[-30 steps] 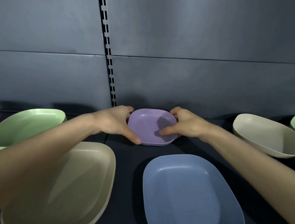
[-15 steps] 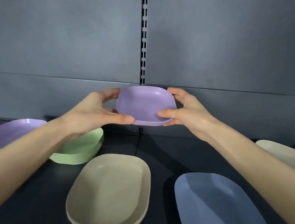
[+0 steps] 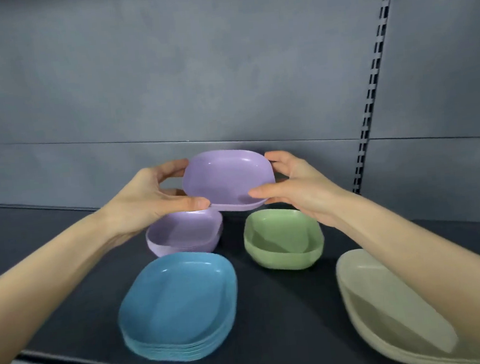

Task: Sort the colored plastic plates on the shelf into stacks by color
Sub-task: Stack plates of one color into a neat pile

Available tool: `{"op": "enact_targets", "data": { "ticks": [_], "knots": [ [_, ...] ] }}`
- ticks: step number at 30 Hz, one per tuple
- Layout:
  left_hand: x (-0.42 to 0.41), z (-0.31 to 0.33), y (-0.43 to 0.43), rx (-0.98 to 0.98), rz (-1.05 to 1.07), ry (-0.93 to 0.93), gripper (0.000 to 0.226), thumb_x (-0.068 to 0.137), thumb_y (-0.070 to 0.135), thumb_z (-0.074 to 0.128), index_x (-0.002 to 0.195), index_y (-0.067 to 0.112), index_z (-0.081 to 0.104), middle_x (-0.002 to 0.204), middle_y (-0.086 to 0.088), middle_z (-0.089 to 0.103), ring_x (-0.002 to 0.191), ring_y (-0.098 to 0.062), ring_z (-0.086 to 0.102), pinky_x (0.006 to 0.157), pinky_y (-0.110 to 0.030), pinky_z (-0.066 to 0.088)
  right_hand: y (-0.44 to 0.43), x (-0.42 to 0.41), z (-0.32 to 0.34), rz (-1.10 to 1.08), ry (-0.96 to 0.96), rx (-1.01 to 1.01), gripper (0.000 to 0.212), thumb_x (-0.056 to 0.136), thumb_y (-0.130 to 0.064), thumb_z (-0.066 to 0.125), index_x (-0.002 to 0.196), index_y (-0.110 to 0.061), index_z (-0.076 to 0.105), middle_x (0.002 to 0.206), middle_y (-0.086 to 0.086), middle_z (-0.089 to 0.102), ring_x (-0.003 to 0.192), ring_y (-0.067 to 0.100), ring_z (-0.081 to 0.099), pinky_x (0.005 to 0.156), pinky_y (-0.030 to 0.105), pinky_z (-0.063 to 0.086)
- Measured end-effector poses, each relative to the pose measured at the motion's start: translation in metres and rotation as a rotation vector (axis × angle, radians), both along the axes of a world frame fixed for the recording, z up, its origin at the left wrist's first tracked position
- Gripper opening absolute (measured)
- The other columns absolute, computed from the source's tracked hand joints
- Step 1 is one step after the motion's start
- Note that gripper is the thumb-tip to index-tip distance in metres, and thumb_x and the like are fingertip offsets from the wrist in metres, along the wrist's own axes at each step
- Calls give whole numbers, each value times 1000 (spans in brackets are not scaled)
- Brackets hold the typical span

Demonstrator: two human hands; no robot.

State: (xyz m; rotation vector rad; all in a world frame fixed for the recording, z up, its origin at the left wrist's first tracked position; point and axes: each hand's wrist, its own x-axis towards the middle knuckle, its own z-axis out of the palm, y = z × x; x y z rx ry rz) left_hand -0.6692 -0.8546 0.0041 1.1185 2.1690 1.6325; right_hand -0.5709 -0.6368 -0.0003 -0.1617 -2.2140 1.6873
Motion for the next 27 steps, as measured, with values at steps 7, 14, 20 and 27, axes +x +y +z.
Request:
{"op": "enact_targets", "data": {
  "ticks": [7, 14, 20, 27],
  "knots": [
    [-41, -36, -39, -7, 39, -37, 68, 64, 18, 81, 126, 21, 53, 112, 9, 67, 90, -6, 70, 70, -9, 51, -44, -41, -26, -46, -128, 91, 70, 74, -6, 77, 133, -9, 40, 127, 1, 50, 102, 12, 60, 74, 21, 56],
    [-74, -62, -49, -32, 39, -52, 76, 55, 37, 85, 124, 23, 55, 116, 15, 63, 101, 6, 62, 80, -10, 50, -52, -78, -47, -102, -262, 310, 52, 67, -14, 81, 113, -11, 55, 109, 2, 64, 102, 20, 61, 90, 35, 51],
    [-82, -82, -45, -59, 2, -35, 58, 75, 11, 75, 128, 16, 51, 113, 19, 60, 97, 14, 60, 79, -6, 48, -48, -95, -63, -145, -371, 484, 45, 66, -22, 80, 99, -3, 56, 104, 13, 62, 92, 29, 59, 78, 38, 49],
    [-89, -92, -45, -67, 14, -33, 53, 75, 7, 74, 119, 25, 49, 83, 43, 62, 87, 21, 58, 70, -1, 45, -44, -104, -64, -111, -463, 542, 41, 68, -27, 80, 91, -5, 54, 89, 6, 53, 78, 24, 50, 67, 33, 41]
  ]
}}
